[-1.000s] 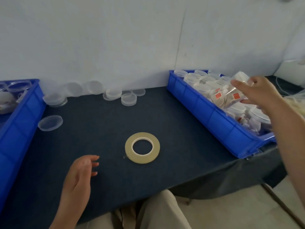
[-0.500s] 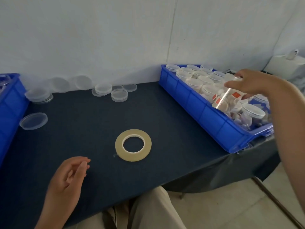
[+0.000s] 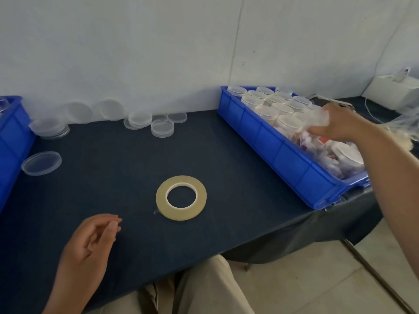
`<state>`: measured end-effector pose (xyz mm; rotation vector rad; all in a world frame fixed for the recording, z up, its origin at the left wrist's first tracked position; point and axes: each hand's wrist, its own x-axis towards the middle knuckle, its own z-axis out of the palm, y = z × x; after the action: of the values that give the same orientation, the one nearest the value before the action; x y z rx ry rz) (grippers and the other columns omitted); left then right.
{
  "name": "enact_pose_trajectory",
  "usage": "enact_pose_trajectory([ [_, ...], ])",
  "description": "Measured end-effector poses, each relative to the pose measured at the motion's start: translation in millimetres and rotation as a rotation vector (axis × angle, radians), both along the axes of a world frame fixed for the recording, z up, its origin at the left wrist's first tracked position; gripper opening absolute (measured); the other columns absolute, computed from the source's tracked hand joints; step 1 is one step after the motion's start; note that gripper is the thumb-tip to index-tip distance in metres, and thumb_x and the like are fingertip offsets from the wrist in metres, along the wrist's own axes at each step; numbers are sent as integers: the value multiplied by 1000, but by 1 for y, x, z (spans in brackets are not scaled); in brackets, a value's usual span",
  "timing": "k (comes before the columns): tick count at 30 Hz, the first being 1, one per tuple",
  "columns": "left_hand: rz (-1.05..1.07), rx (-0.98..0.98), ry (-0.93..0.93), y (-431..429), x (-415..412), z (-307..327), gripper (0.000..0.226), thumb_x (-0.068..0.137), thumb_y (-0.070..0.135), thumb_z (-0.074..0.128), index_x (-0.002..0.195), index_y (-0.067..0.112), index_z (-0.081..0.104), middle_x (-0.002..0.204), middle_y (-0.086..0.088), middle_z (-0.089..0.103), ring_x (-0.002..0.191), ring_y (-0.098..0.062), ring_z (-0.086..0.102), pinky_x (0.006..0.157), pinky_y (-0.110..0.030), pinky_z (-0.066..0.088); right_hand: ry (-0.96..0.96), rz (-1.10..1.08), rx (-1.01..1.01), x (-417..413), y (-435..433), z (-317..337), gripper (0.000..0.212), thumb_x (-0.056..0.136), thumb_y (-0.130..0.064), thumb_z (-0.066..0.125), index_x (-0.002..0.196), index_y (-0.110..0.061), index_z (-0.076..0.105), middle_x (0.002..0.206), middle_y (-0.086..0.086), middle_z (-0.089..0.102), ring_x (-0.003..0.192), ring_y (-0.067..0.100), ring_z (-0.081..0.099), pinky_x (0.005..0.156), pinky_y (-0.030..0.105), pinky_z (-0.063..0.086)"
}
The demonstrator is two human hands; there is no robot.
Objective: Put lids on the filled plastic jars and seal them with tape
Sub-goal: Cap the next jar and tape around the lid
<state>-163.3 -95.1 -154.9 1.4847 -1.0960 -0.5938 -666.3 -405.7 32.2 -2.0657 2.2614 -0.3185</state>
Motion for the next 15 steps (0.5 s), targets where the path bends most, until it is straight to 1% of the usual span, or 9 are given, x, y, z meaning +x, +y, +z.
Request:
enact_pose_trajectory([
  [2,-7,3,-20,-1,0,0,20,92,44,57,105,40,72,115,12,71,99,0,70,82,-14,55,49,56,11,-3,1,-18,82,84,-55,80,146,-14,46,126,13,64,94,26,61,76,40,52],
  [5,-14,4,-22,-1,1,-2,20,92,44,58,106,41,72,117,11,71,100,-1,70,84,-18,56,-175,44,-10,1,4,-44,78,89,-56,77,149,-22,41,125,-2,52,92,20,61,67,35,51],
  [7,-15,8,-23,-1,1,-3,20,92,43,58,106,41,72,117,11,71,100,-2,71,85,-21,57,-125,65,18,6,2,-56,63,93,-58,70,139,-20,48,123,1,55,91,22,61,68,37,53],
  [8,-13,8,-25,-2,1,-3,20,92,43,58,106,41,72,117,11,71,100,-2,71,85,-22,57,-40,84,34,7,-1,-62,57,95,-60,66,133,-19,51,127,8,58,99,27,61,78,44,55],
  [9,-10,8,-28,-2,1,-4,19,92,42,59,106,41,72,117,11,71,100,-2,71,86,-24,57,40,89,42,7,-3,-67,56,97,-61,62,133,-20,52,137,15,53,114,35,57,92,50,52],
  [11,-4,8,-29,-2,2,-4,18,93,42,59,105,42,72,116,10,72,100,-3,71,86,-27,57,149,56,47,5,-4,-71,60,99,-64,58,144,-27,48,161,15,32,143,43,33,114,58,33],
  [12,-3,9,-31,-2,3,-5,18,93,42,59,105,43,72,117,10,72,100,-3,71,86,-28,57,212,44,37,4,-4,-71,60,98,-67,56,145,-31,47,165,11,26,147,43,26,117,60,28],
  [14,-10,16,-42,-2,3,-6,19,92,43,59,106,44,72,117,10,71,101,-3,71,85,-27,57,293,37,65,4,-5,-69,65,97,-72,51,147,-32,45,164,10,28,147,42,29,117,62,28],
  [15,-16,22,-50,-2,3,-6,19,92,43,58,106,45,71,117,11,71,101,-3,71,85,-26,57,274,41,103,3,-7,-68,70,97,-74,49,152,-30,41,165,11,30,147,42,31,117,63,31],
])
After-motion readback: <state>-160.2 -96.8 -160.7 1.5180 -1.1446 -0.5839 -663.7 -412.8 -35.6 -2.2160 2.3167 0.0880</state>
